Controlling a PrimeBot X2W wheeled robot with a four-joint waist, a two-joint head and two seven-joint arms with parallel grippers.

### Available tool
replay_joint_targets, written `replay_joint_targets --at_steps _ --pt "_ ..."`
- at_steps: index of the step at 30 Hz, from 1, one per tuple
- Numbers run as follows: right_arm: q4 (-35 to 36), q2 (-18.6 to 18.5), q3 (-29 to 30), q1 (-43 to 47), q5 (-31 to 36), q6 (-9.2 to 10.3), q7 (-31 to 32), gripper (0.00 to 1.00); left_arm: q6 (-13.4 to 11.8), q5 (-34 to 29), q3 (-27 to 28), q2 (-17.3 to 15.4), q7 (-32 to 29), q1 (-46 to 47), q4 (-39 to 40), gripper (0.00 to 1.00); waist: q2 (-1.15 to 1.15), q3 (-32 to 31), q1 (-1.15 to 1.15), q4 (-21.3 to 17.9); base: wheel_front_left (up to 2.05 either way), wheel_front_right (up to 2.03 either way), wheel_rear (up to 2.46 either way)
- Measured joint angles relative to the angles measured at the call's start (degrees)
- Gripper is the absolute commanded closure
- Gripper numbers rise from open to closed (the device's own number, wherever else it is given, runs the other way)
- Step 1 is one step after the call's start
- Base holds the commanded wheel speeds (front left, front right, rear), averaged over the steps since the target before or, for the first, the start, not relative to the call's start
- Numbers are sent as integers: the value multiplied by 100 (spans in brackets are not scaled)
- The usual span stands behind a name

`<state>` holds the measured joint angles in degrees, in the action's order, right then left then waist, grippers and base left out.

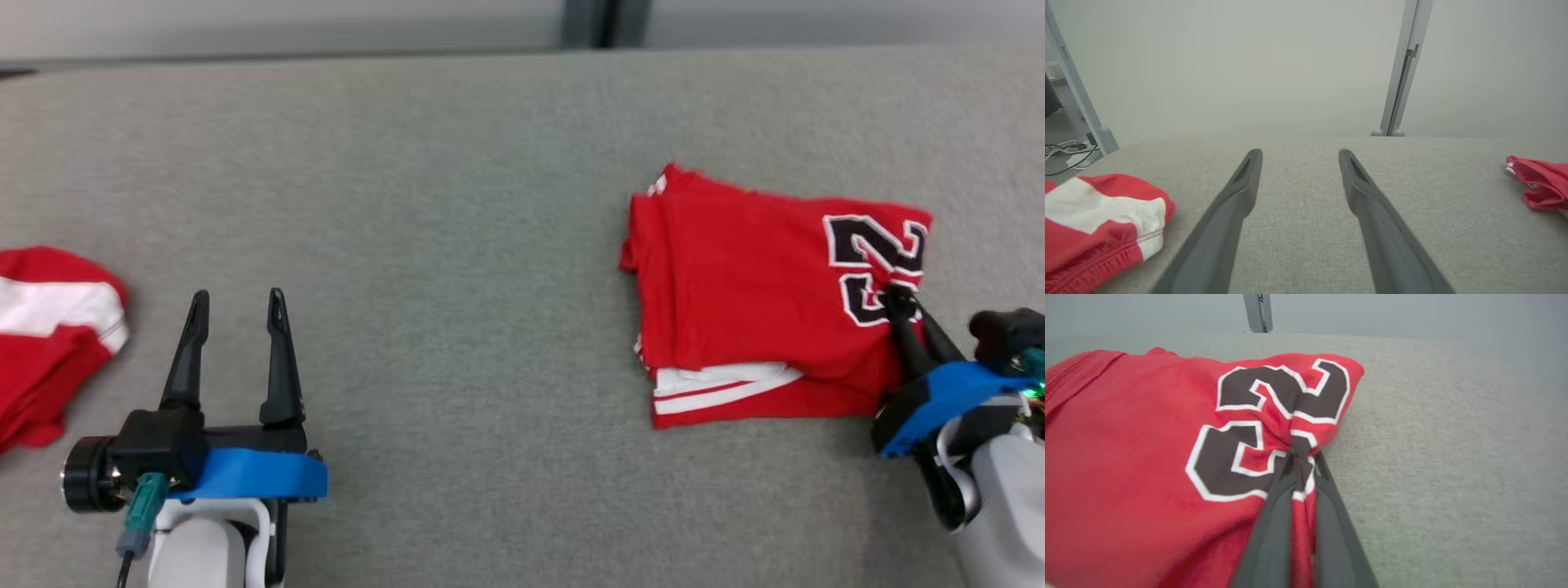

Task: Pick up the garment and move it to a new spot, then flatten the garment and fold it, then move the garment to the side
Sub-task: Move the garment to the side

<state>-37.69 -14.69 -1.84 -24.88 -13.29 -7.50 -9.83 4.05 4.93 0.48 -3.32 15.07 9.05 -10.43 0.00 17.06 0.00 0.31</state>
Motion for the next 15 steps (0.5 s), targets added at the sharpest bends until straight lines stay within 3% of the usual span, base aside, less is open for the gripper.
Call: replay_joint_targets --at_steps 9,15 --pt "343 -238 577 -65 -91 0 -144 100 0 -102 87 -177 -1 431 318 0 0 724 1 -617 0 0 0" --pt "464 -240 614 -107 -74 0 -237 100 0 -149 133 -264 -1 569 411 0 0 916 0 -737 0 0 0"
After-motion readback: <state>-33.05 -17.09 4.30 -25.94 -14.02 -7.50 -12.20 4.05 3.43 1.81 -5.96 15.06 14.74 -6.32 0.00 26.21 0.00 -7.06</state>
